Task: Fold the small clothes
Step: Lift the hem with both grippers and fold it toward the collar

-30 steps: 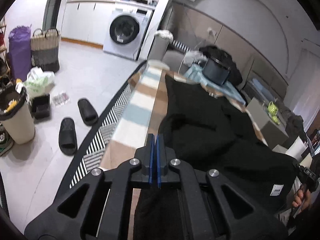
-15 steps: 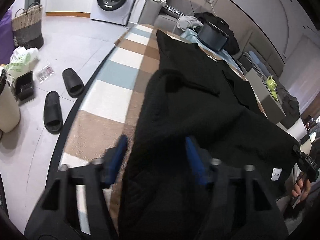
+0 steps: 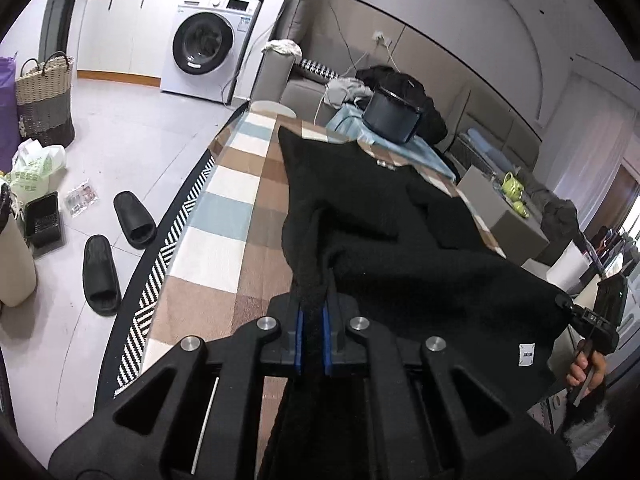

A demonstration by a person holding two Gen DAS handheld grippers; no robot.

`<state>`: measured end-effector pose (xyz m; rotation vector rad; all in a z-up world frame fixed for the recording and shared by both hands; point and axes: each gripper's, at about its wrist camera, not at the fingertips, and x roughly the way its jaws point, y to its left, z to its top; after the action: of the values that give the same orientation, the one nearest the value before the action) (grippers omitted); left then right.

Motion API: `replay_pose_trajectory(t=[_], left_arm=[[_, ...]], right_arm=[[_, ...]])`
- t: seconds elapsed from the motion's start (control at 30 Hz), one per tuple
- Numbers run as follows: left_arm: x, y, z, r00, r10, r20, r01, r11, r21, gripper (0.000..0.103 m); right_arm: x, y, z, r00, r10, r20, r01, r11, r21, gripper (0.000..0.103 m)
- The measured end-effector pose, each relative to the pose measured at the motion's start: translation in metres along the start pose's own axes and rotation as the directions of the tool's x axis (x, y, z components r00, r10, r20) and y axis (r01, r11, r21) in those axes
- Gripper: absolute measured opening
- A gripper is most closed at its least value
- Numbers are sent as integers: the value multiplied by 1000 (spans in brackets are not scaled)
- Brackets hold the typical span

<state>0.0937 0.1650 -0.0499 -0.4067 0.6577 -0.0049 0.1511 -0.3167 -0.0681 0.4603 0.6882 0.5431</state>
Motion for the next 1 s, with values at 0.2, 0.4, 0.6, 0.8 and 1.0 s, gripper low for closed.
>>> replay_pose_trajectory(t=[0.2,0.4,0.6,0.8,1.0], left_arm=[[-14,6,4,1000,-19,14,19,999,-32,4],[21,12,35,1000,-5,-24,4,999,-46,4],[91,19,76,997,19,-81,-21,999,-25,5],[164,33,88,976,97,-197,-108,993,-47,5],[175,48,72,970,65,-234,-92,990,-103,37]], right_arm=[[-17,2,6,999,39,32,-39,999,5,4],[9,-1,32,997,-64,46,61,996,65,5],[48,-14,66,983,-175,57,163,973,162,5],[97,-30,89,961,-276,26,265,942,204,5],[118,-53,87,929,-355,-105,370,904,215,38]])
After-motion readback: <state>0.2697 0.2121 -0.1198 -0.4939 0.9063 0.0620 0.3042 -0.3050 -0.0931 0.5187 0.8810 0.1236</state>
